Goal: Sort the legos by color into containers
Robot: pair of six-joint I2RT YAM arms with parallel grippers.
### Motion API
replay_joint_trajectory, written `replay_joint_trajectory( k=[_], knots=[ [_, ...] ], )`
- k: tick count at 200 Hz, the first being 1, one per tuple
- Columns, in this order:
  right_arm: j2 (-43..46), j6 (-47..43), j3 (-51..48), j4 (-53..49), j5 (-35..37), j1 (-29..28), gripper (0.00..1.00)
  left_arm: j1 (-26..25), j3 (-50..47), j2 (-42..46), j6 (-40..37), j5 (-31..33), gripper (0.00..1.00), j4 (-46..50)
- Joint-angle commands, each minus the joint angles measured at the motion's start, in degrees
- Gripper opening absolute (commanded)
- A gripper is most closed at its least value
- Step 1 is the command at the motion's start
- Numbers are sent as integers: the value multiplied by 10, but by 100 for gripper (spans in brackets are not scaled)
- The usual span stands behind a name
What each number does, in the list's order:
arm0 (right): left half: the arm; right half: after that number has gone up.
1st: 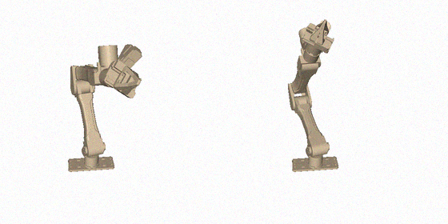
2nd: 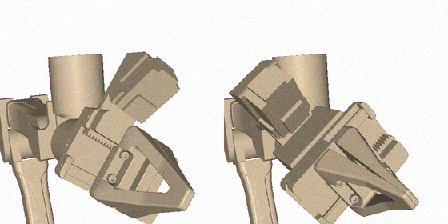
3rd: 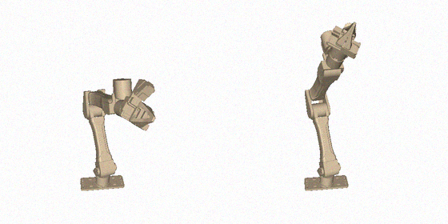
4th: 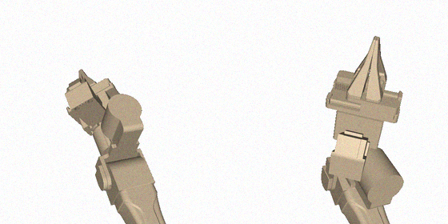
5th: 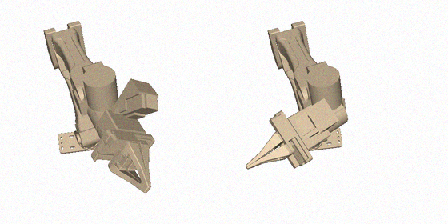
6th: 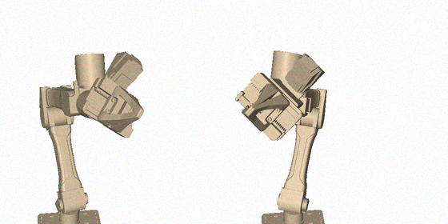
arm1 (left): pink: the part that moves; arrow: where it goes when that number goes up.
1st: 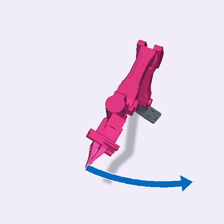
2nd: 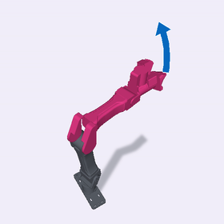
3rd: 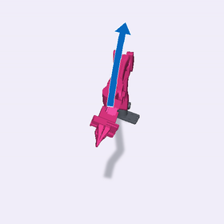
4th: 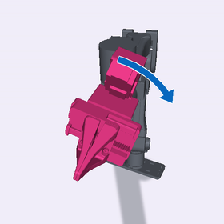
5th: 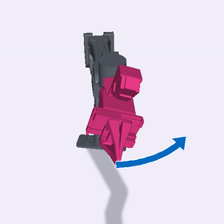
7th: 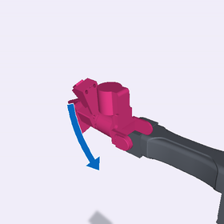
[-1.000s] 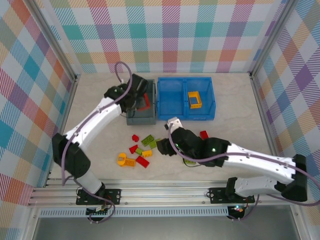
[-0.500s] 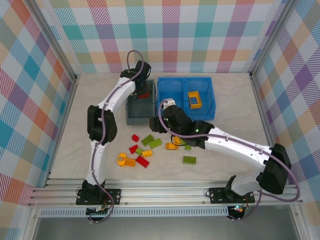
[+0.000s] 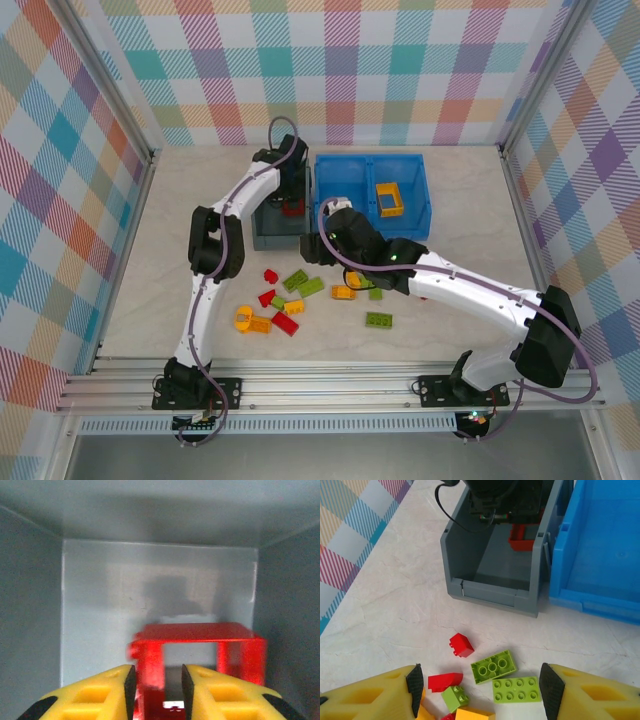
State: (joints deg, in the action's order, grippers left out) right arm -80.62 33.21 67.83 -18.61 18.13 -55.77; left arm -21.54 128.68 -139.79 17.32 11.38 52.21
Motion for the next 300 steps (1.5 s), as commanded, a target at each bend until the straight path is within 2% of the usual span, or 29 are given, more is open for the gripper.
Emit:
replay_joint_trajectory(
  k=[1, 27, 55, 91, 108, 127, 166, 194, 224, 250, 266, 300],
  knots=[
    [30, 13, -8, -33, 11, 6, 65, 9, 4, 38, -9, -17, 37, -6],
    [67, 25, -17, -87, 40, 9, 65, 8, -31, 93, -1, -23, 40, -17],
    [98, 83, -16, -229, 83, 19, 65, -3, -91, 184, 25, -18, 42, -27],
    [135, 119, -68, -341, 48, 22, 75, -52, -253, 365, 59, -19, 53, -86],
    [157, 119, -103, -351, 16, 22, 75, -100, -345, 459, 75, -23, 56, -120],
    [173, 109, -136, -362, -12, 23, 75, -178, -443, 552, 100, -20, 59, -148],
    [151, 98, -183, -394, -70, 23, 80, -358, -635, 701, 216, 50, 61, -211],
    [144, 75, -222, -327, -117, 24, 91, -473, -717, 754, 274, 133, 61, -230],
    [82, 36, -200, -357, -99, 28, 91, -557, -766, 780, 328, 198, 60, -230],
    [23, 40, -211, -350, -108, 27, 89, -582, -779, 795, 357, 226, 60, -216],
    [3, 40, -212, -346, -80, 27, 90, -588, -779, 804, 355, 233, 60, -214],
    [-52, 4, -184, -300, -58, 48, 90, -594, -792, 819, 350, 224, 61, -236]
  ],
)
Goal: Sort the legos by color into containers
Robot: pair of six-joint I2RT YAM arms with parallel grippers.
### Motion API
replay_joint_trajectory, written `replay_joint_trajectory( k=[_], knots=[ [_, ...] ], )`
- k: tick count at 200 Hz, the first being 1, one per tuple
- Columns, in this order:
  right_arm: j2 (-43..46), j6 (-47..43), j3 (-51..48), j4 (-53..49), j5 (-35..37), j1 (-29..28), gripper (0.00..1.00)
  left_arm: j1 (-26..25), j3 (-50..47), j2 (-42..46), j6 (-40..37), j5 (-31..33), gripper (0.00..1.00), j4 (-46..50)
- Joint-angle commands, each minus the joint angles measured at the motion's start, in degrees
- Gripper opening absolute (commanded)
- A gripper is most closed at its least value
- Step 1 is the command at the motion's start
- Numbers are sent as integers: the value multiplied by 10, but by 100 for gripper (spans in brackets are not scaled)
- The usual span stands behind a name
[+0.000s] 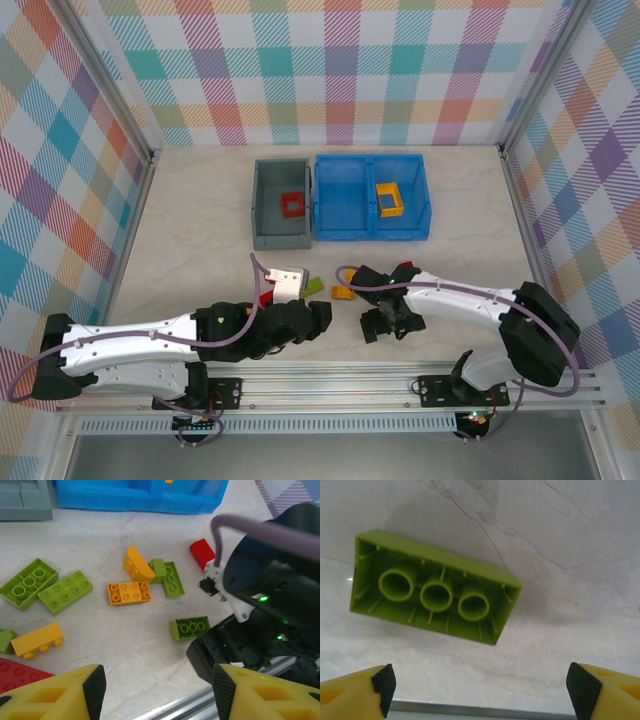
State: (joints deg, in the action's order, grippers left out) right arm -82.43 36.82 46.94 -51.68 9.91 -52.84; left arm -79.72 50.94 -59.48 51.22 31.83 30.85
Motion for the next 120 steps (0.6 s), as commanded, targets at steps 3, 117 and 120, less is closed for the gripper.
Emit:
replay_joint_trajectory(
  k=[3, 117, 120],
  knots=[
    [-41, -36, 28, 35, 24, 24, 90, -13, -17, 18, 14, 18, 61, -23],
    [-87, -54, 35, 92, -27, 105, 55, -24, -39, 30, 33, 4, 61, -38],
    [-81, -51, 30, 94, -30, 105, 55, -24, -40, 30, 33, 3, 61, -39]
  ],
)
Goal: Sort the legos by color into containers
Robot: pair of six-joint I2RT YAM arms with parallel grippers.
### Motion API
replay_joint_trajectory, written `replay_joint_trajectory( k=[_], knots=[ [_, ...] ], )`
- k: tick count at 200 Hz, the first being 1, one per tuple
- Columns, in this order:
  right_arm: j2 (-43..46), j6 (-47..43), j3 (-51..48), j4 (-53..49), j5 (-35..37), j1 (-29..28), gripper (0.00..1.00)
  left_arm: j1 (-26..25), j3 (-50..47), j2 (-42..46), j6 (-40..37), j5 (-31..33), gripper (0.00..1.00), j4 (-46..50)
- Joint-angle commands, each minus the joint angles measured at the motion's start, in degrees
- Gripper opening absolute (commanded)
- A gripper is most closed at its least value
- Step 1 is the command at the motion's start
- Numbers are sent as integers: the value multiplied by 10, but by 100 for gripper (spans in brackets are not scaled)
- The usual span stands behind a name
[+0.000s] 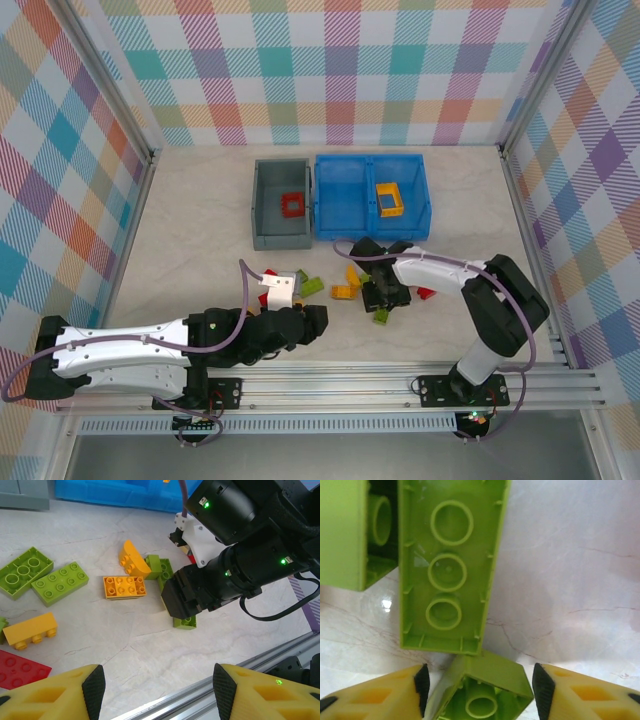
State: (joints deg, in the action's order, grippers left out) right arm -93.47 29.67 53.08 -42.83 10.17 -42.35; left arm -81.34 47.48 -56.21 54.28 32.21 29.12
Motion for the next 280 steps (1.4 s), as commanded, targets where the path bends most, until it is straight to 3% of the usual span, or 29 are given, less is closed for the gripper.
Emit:
replay_joint_trajectory(
  k=[1, 43, 68, 103, 119, 137, 177, 198, 250, 280],
  knots=[
    [30, 22, -32, 5, -34, 0, 55, -8, -6, -4, 3, -1, 61, -22],
    [73, 69, -69, 23, -50, 0, 44, -8, -11, -20, 2, -14, 61, -42],
    [95, 75, -63, 31, -47, -3, 29, -8, -2, -34, 0, -13, 61, -41],
    [116, 43, 40, -6, -26, -15, 26, -9, 54, -24, 34, 71, 61, 80],
    [75, 19, 129, -14, -21, -13, 26, -9, 87, -17, 48, 130, 63, 146],
    [-1, 0, 237, -12, -29, 6, 26, 3, 119, -11, 5, 161, 65, 153],
    [-178, -13, 455, -31, -4, 55, 26, 67, 195, -50, -54, 135, 65, 174],
    [-259, -14, 548, -57, -4, 77, 25, 107, 204, -68, -88, 79, 64, 132],
    [-364, 3, 646, -90, -35, 111, 27, 127, 276, -172, -141, 41, 64, 114],
    [-394, 5, 674, -110, -46, 112, 35, 130, 284, -198, -137, 28, 64, 113]
  ],
)
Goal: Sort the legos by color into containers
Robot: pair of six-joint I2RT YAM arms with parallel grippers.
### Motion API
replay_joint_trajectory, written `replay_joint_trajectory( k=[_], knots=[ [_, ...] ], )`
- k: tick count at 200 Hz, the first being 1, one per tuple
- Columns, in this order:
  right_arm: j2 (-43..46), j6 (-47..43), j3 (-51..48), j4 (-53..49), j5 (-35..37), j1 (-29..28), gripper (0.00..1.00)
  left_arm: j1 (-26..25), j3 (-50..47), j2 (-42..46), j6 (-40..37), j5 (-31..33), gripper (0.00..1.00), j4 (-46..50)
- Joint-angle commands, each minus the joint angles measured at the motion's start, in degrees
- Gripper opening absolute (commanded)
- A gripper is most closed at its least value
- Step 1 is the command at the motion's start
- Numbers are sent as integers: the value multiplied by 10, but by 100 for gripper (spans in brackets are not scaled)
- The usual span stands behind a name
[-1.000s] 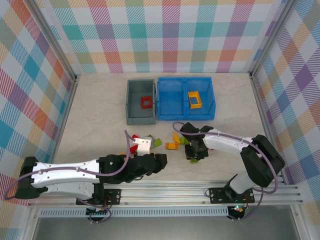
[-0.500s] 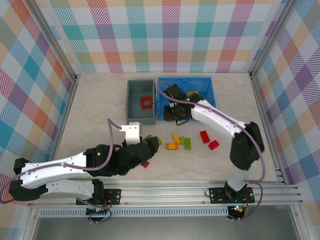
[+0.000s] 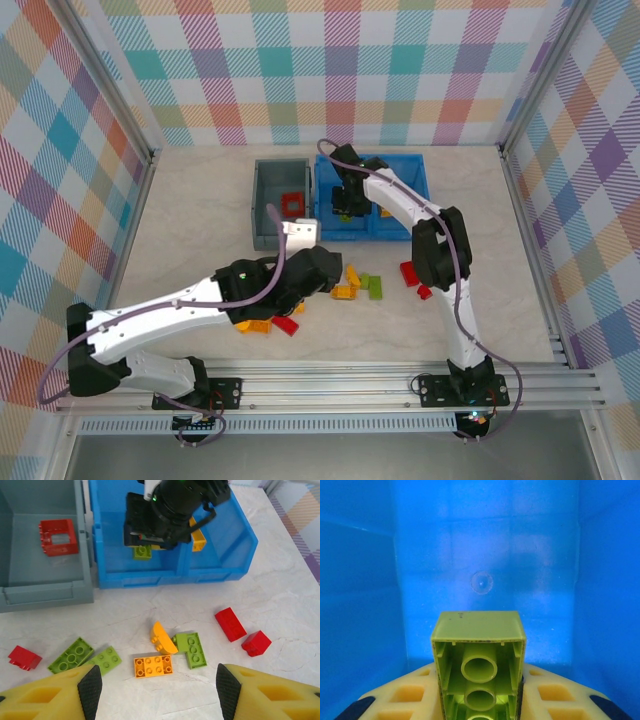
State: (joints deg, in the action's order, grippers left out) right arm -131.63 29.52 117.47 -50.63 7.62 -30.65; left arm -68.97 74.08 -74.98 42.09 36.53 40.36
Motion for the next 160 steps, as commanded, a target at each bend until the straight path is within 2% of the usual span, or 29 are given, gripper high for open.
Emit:
replay_joint_trajectory(
  k=[1, 17, 29, 62, 83, 95, 109, 129, 140, 160],
  knots=[
    [-13, 7, 30, -32, -21, -5, 36, 6, 18, -10, -15, -15, 64, 1],
    [-6, 7, 31, -32, -23, -5, 51, 8, 17, -11, -2, -15, 64, 13],
    [7, 5, 30, -31, -23, -5, 57, 8, 12, -7, 7, -15, 64, 24],
    [73, -7, 26, -26, -12, -11, 58, 30, -10, 10, 46, -25, 63, 79],
    [146, -21, -4, -14, 9, -27, 57, 112, -36, 13, 87, -97, 63, 131],
    [212, -29, -70, 27, 14, -44, 56, 163, -65, 19, 101, -137, 63, 130],
    [310, -45, -200, 115, -2, -72, 56, 221, -108, 27, 116, -182, 64, 97],
    [455, -79, -404, 284, -86, -118, 59, 284, -153, 21, 139, -220, 63, 52],
    [524, -103, -499, 355, -129, -158, 60, 310, -172, 12, 151, -235, 62, 23],
    [623, -134, -618, 426, -139, -246, 63, 346, -196, -27, 175, -268, 61, -29]
  ],
)
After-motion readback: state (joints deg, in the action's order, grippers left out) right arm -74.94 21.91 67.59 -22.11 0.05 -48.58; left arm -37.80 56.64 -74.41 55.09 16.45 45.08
